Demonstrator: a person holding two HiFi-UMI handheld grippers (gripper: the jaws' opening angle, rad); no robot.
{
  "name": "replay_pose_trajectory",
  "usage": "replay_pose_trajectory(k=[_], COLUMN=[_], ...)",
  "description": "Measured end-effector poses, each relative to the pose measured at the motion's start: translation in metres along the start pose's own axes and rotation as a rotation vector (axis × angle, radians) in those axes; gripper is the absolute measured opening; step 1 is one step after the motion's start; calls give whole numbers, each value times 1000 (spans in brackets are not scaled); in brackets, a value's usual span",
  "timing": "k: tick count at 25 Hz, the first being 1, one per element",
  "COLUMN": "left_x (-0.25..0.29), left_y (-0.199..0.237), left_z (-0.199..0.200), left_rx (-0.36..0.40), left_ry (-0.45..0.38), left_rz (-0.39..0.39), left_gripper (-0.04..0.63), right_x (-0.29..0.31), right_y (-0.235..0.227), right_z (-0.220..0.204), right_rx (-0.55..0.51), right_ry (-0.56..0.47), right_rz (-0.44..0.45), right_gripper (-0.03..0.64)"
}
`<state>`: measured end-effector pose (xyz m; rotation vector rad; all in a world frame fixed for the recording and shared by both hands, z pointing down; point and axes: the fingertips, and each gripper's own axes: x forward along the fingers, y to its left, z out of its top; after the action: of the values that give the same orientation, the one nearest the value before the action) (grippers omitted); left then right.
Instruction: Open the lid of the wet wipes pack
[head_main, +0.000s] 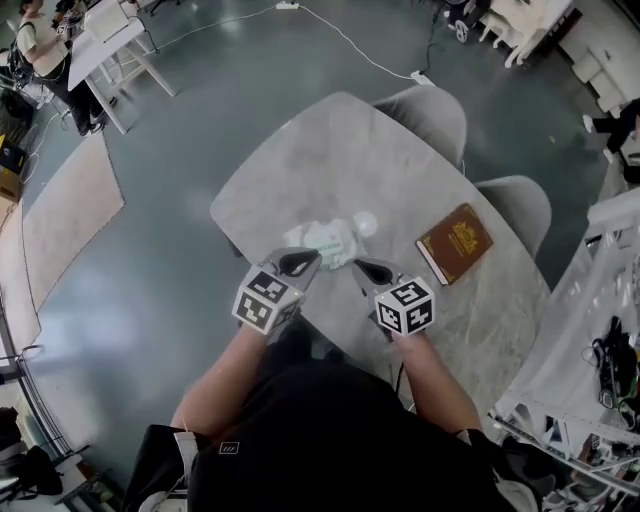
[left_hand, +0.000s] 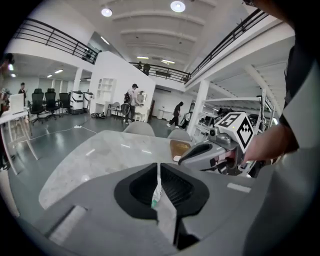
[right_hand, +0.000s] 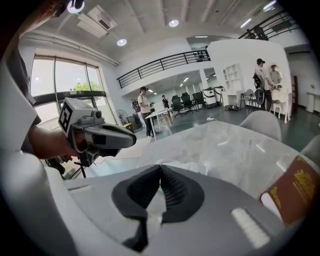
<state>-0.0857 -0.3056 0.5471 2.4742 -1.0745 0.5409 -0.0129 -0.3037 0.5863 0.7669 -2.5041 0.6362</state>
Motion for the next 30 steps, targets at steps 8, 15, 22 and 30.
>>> replay_pose_trajectory(k=[8,15,22,30], left_x=[38,74,89,104], left_y=[47,37,31,32], left_z=[-25,-58,-84,-101], left_rx=[67,145,199,295], left_ry=[113,216,303,392], left_rz=[-116,-131,-101,-46], left_gripper=[67,141,160,190], right_x=[56,61,74,88], right_y=[-32,-48,-58,-72], right_z=[1,-37,-56,-65], right_rx=[-56,-76,-111,-139], right_ry=[153,230,266,300], right_rz=[-73,-88,-115,-153], right_gripper=[58,101,104,114])
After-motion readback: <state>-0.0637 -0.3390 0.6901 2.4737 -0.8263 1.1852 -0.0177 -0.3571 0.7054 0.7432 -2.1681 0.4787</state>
